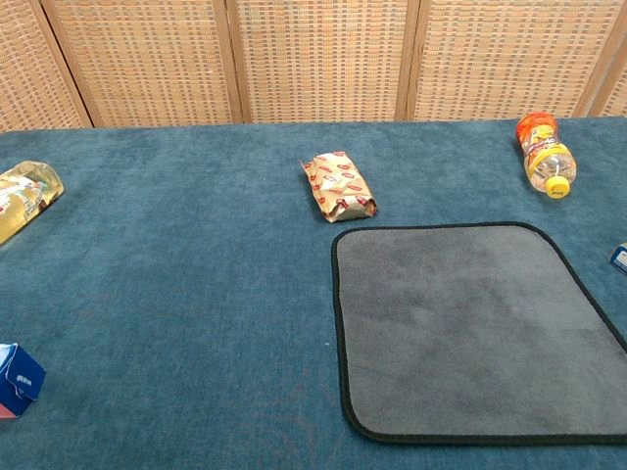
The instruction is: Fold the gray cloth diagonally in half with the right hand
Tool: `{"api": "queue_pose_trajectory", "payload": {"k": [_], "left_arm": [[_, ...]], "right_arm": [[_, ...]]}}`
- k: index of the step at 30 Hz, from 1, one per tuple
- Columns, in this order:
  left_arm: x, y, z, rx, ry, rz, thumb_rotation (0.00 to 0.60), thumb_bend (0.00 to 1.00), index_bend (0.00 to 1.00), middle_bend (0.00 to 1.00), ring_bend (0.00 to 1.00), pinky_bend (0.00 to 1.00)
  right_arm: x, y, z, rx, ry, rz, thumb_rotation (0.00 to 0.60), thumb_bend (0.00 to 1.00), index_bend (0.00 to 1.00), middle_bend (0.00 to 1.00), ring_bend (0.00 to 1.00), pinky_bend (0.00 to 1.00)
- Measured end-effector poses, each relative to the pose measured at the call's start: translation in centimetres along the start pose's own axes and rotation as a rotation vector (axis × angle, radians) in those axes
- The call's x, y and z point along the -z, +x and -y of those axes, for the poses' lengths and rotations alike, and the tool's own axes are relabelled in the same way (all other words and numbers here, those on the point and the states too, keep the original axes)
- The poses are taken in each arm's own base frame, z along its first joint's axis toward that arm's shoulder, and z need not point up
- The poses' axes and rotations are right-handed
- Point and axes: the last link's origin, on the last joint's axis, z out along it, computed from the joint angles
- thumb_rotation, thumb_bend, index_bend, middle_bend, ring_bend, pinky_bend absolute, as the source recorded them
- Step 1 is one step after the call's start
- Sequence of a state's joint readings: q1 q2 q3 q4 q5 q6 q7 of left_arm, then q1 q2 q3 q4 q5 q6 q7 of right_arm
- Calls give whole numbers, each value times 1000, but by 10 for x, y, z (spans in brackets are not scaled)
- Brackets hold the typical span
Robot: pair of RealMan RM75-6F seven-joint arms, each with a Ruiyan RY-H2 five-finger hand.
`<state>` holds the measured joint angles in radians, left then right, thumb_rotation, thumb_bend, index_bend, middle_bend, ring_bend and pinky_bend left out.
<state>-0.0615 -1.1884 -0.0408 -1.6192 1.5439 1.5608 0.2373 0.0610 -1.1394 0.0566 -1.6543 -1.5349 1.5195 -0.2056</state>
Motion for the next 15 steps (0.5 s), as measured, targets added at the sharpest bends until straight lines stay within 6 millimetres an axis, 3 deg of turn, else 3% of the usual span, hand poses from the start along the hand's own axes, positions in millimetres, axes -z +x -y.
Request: {"api": "queue_pose_trajectory", "payload": {"k": [15], "left_arm": [[0,0,-1,2,-3,-2,600,165,0,0,0,0]], "right_arm": [[2,3,1,-10,0,-10,600,0,0,0,0,0]]}}
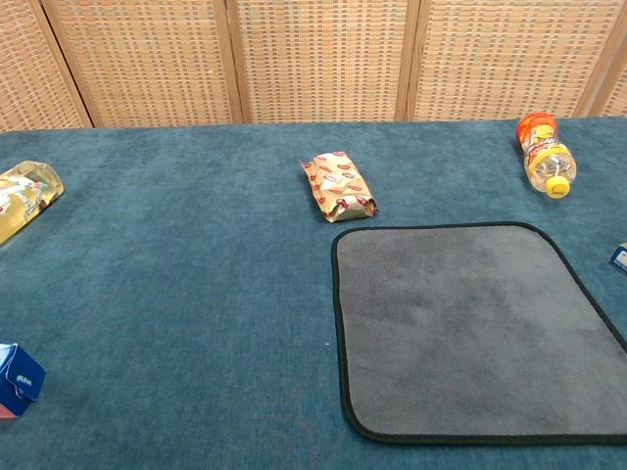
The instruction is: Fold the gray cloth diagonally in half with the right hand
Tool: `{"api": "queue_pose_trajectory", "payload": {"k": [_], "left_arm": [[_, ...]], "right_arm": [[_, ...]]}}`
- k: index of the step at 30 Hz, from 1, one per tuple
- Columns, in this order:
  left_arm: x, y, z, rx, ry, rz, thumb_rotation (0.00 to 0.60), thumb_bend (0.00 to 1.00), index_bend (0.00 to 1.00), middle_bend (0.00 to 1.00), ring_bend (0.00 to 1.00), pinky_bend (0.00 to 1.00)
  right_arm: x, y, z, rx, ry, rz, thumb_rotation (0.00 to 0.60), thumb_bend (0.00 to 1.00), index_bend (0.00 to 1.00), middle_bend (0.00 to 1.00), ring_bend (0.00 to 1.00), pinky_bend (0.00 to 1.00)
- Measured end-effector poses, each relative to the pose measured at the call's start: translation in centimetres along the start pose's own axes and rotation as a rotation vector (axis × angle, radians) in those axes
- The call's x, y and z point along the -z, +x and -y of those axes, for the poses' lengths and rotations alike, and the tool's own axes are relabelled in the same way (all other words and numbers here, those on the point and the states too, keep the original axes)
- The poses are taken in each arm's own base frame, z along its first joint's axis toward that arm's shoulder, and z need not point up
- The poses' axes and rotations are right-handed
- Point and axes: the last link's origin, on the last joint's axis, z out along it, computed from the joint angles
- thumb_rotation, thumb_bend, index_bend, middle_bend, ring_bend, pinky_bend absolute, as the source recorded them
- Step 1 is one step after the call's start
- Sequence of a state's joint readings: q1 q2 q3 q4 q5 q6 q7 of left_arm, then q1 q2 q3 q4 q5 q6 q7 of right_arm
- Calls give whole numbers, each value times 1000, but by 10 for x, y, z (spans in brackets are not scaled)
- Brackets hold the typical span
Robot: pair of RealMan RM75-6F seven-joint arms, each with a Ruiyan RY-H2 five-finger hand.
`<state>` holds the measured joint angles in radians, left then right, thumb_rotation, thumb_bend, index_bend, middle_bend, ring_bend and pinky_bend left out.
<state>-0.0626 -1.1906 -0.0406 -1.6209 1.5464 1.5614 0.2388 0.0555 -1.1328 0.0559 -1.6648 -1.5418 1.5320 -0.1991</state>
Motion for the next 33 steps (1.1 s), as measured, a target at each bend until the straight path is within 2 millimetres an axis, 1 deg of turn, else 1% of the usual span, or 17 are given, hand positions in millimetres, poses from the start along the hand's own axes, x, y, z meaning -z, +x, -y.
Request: {"api": "queue_pose_trajectory", "payload": {"k": [19,20,23,25,28,30,33], "left_arm": [[-2,-2,-1,1,-4,8,600,163,0,0,0,0],[-2,-2,-1,2,-4,8,600,164,0,0,0,0],[-3,-2,0,6,0,8,600,164,0,0,0,0],[-3,-2,0,7,2,9,600,164,0,0,0,0],[-3,-2,0,6,1,12,600,164,0,0,0,0],[-3,-3,-1,6,-2,12,600,164,0,0,0,0],[-3,-3,-1,5,-4,12,600,164,0,0,0,0]], "right_arm": [[5,-1,8,-9,25,33,600,0,6,0,0,0],[6,-1,9,-11,30,31,600,0,25,0,0,0],[8,-2,13,-29,43,19,600,0,138,0,0,0],[9,-3,17,-44,54,1,600,0,192,0,0,0],[15,-10,25,-64,81,-24,600,0,228,0,0,0],[22,-19,31,-67,100,-24,600,0,252,0,0,0],[31,-32,39,-67,129,-14,600,0,263,0,0,0]]}}
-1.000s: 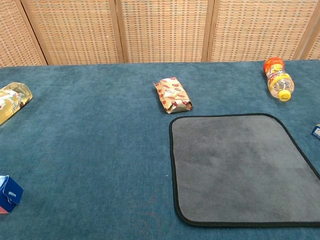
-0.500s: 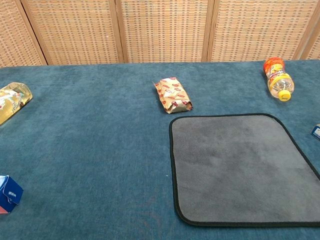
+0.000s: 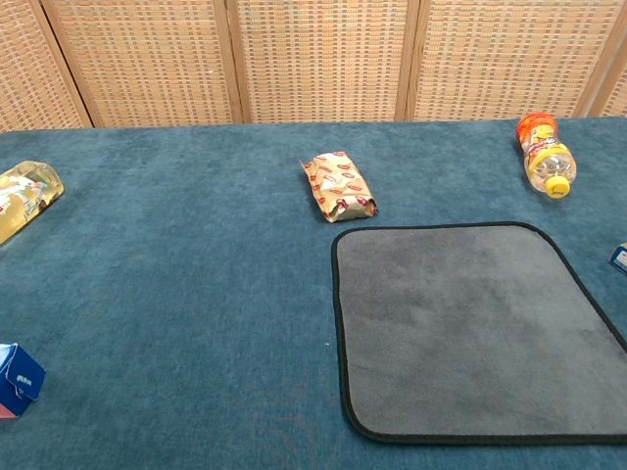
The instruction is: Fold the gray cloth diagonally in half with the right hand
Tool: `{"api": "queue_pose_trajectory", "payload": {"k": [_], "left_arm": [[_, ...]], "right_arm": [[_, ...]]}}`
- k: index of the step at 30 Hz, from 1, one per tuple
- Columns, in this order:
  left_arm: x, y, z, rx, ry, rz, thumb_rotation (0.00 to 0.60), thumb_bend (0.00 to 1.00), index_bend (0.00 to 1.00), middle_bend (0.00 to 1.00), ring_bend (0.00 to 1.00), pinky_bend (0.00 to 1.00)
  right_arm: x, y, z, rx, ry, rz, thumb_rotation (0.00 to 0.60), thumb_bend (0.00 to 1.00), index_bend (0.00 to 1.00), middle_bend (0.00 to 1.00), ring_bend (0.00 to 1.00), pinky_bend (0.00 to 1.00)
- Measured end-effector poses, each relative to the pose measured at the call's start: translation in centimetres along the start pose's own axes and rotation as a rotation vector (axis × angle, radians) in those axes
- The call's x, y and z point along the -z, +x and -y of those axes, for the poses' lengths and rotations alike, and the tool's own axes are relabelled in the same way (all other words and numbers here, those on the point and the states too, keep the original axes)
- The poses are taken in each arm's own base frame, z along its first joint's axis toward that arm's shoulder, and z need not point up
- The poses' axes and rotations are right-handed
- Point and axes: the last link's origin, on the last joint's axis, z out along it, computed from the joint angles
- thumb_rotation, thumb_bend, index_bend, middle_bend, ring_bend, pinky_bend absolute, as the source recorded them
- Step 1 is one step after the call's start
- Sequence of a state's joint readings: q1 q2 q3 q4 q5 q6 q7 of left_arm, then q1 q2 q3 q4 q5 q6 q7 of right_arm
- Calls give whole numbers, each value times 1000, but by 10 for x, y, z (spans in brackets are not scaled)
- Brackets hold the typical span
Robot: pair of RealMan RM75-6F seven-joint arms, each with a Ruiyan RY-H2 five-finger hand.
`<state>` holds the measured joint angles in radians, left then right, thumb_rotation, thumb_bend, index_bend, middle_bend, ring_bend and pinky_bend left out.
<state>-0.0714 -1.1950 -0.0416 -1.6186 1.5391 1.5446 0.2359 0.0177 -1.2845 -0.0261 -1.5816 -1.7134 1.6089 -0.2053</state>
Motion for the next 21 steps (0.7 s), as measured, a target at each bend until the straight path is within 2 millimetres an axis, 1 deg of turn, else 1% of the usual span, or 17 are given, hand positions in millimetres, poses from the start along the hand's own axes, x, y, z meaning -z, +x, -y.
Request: {"api": "queue_pose_trajectory", "payload": {"k": [3,8,13,21], "left_arm": [[0,0,0,0,-1,2,600,163,0,0,0,0],[0,0,-1,0,-4,1,600,164,0,0,0,0],[0,0,-1,1,-4,1,600,164,0,0,0,0],[0,-1,-2,-2,-7,1,600,164,0,0,0,0]], "right_arm": [[8,-14,9,-2,28,19,600,0,263,0,0,0],[16,-29,20,0,59,53,600,0,263,0,0,0],[17,-40,25,5,70,89,600,0,263,0,0,0],[13,-61,32,13,88,144,600,0,263,0,0,0]]}}
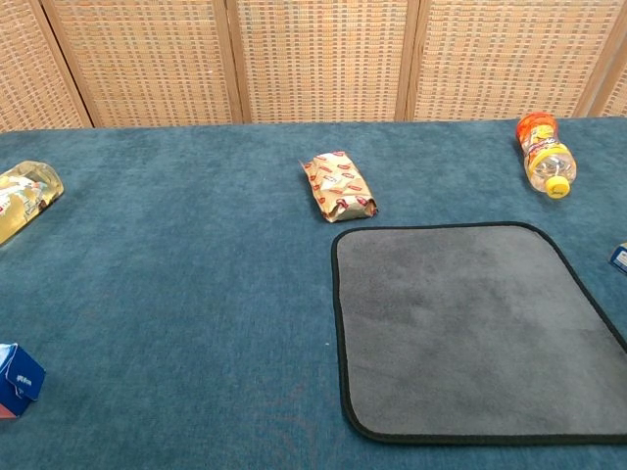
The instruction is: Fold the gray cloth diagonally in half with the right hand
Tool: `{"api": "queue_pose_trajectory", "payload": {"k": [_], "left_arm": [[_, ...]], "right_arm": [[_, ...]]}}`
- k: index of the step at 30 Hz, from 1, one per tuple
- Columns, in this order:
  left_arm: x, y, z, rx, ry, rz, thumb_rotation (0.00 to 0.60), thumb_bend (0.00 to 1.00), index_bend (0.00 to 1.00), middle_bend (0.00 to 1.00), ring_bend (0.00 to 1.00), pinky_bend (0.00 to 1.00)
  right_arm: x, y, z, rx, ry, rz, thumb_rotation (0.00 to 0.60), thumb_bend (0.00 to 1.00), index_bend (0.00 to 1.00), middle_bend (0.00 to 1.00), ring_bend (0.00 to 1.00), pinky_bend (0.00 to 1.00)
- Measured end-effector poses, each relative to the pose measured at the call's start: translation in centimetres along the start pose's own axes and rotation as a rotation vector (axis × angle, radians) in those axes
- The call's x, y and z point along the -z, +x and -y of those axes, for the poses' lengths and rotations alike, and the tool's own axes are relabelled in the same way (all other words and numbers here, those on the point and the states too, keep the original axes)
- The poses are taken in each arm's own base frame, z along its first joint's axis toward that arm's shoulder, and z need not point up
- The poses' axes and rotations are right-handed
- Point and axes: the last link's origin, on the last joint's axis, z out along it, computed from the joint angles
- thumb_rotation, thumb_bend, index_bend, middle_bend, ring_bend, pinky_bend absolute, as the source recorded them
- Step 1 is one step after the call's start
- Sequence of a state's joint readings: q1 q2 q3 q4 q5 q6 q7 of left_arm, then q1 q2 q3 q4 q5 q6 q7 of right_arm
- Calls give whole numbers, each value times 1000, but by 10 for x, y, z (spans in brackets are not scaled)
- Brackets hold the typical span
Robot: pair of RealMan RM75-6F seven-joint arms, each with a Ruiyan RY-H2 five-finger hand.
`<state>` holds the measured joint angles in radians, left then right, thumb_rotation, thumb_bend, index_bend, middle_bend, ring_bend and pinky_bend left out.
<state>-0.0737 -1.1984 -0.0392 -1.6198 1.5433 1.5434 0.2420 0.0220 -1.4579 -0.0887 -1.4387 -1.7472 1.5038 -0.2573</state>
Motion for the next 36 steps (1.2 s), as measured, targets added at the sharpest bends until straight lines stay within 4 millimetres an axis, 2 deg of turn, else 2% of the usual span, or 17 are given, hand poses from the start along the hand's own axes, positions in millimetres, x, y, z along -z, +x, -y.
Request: {"api": "queue_pose_trajectory", "payload": {"k": [6,14,36], "left_arm": [[0,1,1,4,3,-5,600,164,0,0,0,0],[0,0,0,-3,-1,0,600,164,0,0,0,0],[0,-2,-3,-11,-4,-2,600,164,0,0,0,0]], "right_arm": [[-7,-14,7,12,19,36,600,0,263,0,0,0],[-16,-24,1,18,-9,59,600,0,263,0,0,0],[-20,-33,-7,31,-43,91,600,0,277,0,0,0]]}}
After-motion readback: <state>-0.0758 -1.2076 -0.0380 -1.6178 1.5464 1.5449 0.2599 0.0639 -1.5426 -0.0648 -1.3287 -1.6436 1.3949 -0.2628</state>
